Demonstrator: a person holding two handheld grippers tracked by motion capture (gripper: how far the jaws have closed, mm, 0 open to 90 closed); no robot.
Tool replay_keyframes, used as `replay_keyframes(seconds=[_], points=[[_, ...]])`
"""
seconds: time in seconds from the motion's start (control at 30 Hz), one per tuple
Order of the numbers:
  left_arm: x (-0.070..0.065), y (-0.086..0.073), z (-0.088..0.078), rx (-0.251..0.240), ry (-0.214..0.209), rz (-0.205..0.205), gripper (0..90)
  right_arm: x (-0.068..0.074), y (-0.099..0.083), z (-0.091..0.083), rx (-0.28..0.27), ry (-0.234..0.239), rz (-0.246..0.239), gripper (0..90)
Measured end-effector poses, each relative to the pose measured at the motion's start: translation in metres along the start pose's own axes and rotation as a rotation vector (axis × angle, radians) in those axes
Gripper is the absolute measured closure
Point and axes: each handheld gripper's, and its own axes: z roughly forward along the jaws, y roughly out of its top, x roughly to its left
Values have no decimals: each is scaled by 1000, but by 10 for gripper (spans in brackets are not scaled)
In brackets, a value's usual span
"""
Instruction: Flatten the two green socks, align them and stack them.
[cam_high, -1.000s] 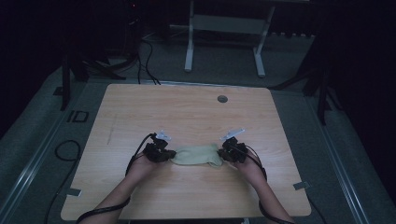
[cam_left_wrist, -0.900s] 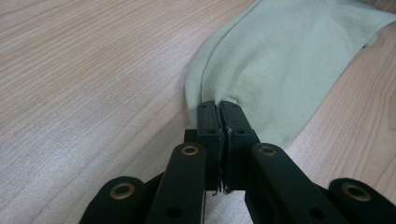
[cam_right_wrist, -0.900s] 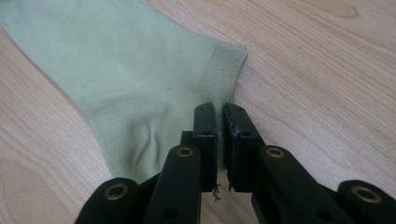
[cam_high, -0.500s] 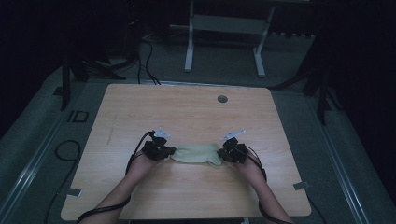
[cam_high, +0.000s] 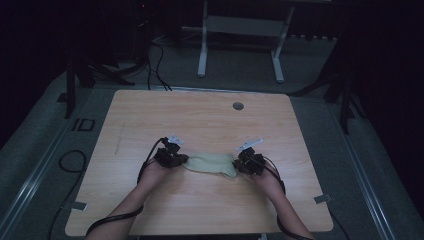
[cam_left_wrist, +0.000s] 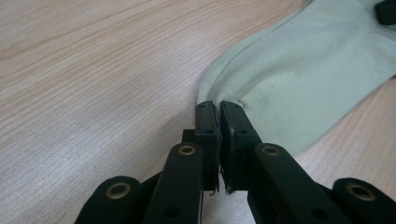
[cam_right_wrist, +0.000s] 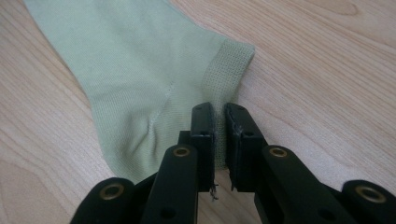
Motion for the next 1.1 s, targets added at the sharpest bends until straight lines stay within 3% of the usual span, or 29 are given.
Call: replay_keyframes(seconds=[0.1, 0.17, 0.2, 0.23, 0.27, 0.43, 0.53, 0.67, 0.8, 0.9, 1.1], points=[[1, 0, 0, 3, 2, -5, 798, 0, 0, 0, 2, 2, 2, 791], [1, 0, -2, -4, -15, -10, 671, 0, 1, -1, 3, 11, 4, 697], [1, 0, -2, -4, -15, -10, 615, 0, 1, -1, 3, 11, 4, 697], [1, -2, -6, -29, -32, -17, 615, 0, 1, -1, 1, 19, 5, 663], [1, -2, -9, -41, -33, -22, 516, 0, 3, -6, -23, 17, 2, 539], [-2, -2, -25, -106, -40, -26, 367, 0, 9, -19, -72, 5, 11, 397], [-4, -4, -32, -127, -37, -14, 324, 1, 12, -23, -92, 17, 26, 395], [-3, -7, -34, -126, -30, -24, 315, 12, 13, -14, -84, 14, 1, 450], [-1, -12, -34, -127, -29, -34, 314, 25, 11, -2, -56, 30, -40, 539], [0, -16, -36, -126, -24, -40, 288, 31, 9, 9, -10, 12, -89, 541], [3, -27, -44, -149, -27, -57, 280, 31, 10, 10, 8, 63, -141, 576]])
